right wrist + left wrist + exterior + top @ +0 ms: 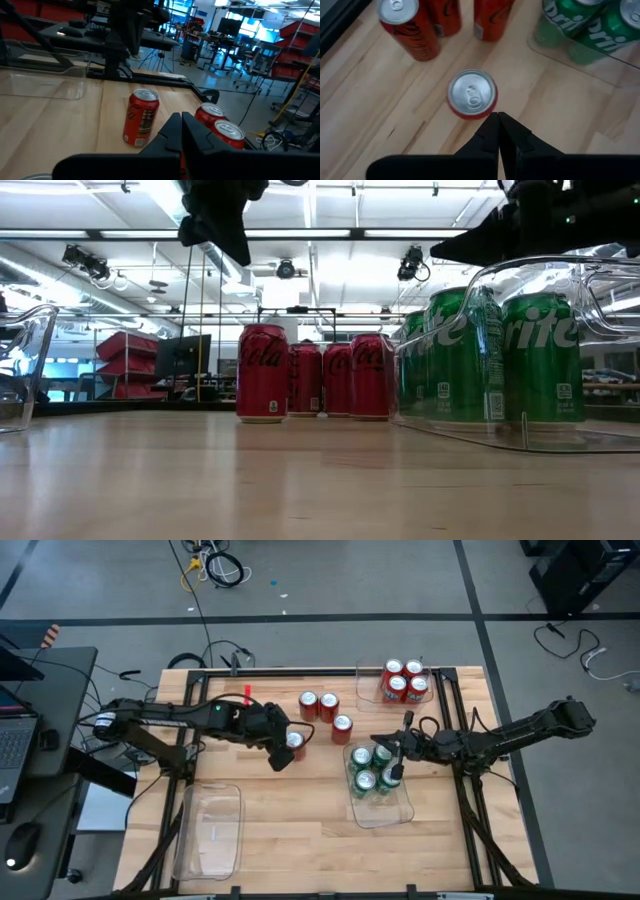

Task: Sort soda cans
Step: Put the bottom left red soda can into the bottom left transparent bin

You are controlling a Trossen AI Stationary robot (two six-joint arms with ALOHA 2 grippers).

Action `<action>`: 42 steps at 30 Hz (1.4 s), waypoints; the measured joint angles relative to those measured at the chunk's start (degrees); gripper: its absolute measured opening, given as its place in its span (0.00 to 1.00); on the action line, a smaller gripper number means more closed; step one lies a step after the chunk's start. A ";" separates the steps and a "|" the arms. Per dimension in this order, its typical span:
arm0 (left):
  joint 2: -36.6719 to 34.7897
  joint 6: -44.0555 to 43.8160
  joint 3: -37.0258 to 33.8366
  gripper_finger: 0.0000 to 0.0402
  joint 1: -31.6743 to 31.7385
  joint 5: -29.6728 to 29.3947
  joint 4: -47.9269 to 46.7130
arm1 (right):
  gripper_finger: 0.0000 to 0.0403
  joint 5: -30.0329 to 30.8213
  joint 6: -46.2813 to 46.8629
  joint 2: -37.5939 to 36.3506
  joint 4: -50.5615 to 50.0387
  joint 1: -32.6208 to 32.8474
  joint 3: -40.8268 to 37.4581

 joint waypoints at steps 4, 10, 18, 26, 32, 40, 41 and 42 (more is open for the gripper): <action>1.09 0.05 0.00 0.05 0.00 3.95 1.79 | 0.00 -3.59 -0.18 0.01 0.08 -1.73 0.02; 3.54 -0.07 0.00 0.16 0.07 8.39 2.97 | 0.00 -8.87 -0.48 0.01 1.24 -4.20 0.07; 4.41 -0.06 0.09 0.39 2.17 9.70 4.35 | 0.00 -9.97 -0.26 0.01 1.16 -4.92 0.07; 4.28 0.27 1.64 0.62 4.72 9.87 3.92 | 0.00 -9.99 -0.03 0.01 0.61 -4.90 0.07; 4.84 0.09 1.73 0.79 6.74 9.83 3.97 | 0.00 -10.02 0.17 0.01 0.61 -4.87 0.07; 7.55 1.50 1.73 0.94 7.88 9.26 3.00 | 0.00 -10.41 0.19 0.01 0.28 -4.87 0.04; 8.04 1.54 1.73 0.95 8.01 9.22 2.85 | 0.00 -10.43 0.19 0.01 0.33 -4.87 0.04; 8.53 1.84 1.73 0.96 8.14 9.18 2.43 | 0.00 -10.45 0.19 0.01 0.27 -4.87 0.04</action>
